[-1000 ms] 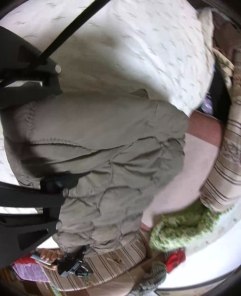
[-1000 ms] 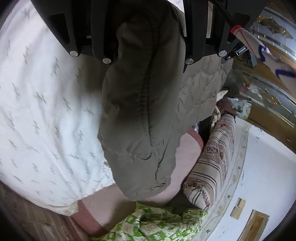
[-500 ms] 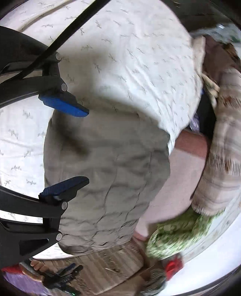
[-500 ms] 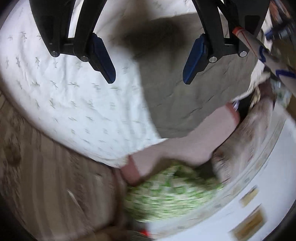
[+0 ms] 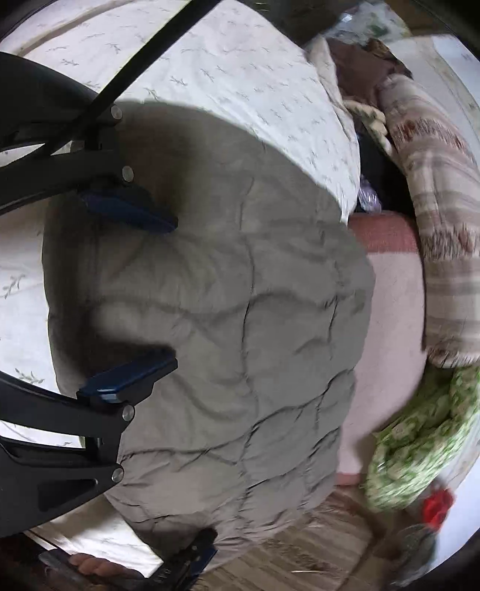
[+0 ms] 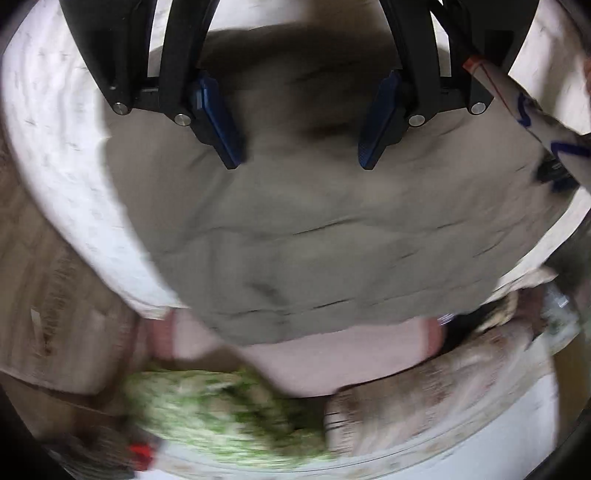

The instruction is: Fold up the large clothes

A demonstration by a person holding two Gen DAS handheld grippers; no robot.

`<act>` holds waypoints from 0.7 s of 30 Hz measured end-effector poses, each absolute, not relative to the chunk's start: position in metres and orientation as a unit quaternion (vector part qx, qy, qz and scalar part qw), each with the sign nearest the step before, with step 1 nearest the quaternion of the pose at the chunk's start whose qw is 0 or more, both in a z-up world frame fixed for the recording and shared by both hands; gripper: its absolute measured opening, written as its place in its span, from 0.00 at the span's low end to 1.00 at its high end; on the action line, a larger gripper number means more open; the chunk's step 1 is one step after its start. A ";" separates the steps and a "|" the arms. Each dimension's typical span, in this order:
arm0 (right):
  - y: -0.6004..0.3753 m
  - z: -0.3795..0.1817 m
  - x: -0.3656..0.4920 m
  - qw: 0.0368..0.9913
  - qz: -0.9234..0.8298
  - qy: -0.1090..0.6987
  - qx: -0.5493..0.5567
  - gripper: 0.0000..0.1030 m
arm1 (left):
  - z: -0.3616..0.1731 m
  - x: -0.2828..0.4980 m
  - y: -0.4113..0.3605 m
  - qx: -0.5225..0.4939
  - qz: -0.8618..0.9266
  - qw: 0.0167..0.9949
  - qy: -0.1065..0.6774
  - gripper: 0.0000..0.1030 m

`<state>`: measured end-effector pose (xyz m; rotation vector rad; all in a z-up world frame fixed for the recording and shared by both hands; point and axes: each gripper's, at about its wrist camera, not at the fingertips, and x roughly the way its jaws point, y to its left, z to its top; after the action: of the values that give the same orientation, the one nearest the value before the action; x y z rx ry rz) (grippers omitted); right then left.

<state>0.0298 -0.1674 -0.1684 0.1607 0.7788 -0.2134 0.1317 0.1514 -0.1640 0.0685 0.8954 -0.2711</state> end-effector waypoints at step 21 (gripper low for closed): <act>-0.203 -0.099 -0.088 0.915 -0.215 0.301 0.159 0.76 | -0.080 -0.012 0.223 0.055 0.093 0.960 0.260 0.81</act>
<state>-0.0881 -0.2026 -0.0993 0.3282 0.6203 -0.4416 -0.0123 0.2234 -0.0802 0.1124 0.5264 0.1885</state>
